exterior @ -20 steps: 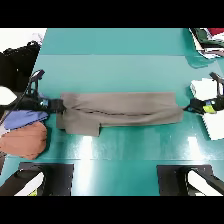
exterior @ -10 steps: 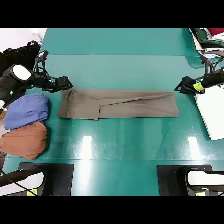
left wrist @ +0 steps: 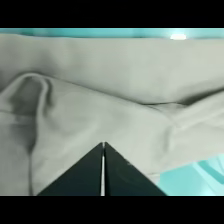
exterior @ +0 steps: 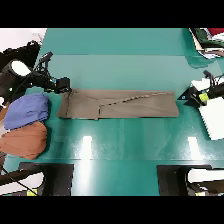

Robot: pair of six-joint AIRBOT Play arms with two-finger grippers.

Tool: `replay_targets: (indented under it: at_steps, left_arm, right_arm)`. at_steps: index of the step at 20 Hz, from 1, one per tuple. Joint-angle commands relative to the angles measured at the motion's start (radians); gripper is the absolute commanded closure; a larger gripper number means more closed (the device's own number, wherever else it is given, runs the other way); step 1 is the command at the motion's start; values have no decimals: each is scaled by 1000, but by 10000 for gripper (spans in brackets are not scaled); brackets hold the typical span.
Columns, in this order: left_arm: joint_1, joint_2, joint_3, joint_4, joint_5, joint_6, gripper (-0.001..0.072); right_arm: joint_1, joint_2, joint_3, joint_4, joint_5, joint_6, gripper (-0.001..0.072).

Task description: Fold the shirts.

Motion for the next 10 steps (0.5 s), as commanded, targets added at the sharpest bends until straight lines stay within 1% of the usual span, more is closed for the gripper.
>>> replay_targets:
  at_steps: [1,3,5,6,7,8,9,10]
  left_arm:
    - [-1,-3,2,-96,-2,33,679]
    - [-31,-4,-1,-101,11,35,679]
    - [-93,-14,-1,-102,43,35,680]
    - [-132,-24,-1,-102,69,34,680]
    - [-167,-39,0,-103,92,34,680]
    - [-205,-60,0,-111,112,34,680]
    - [-240,-87,6,-114,125,34,680]
    - [-277,-122,24,-114,123,34,680]
  right_arm:
    - [-42,-53,-78,107,3,-58,116]
    - [-29,-100,-78,174,10,-74,119]
    - [7,-121,-77,186,-3,-95,124]
    - [26,-123,-77,180,-14,-99,198]
    - [43,-122,-77,182,-23,-106,341]
    - [52,-120,-77,188,-24,-113,629]
    - [58,-113,-77,188,-21,-128,690]
    - [59,-96,-77,190,-22,-130,691]
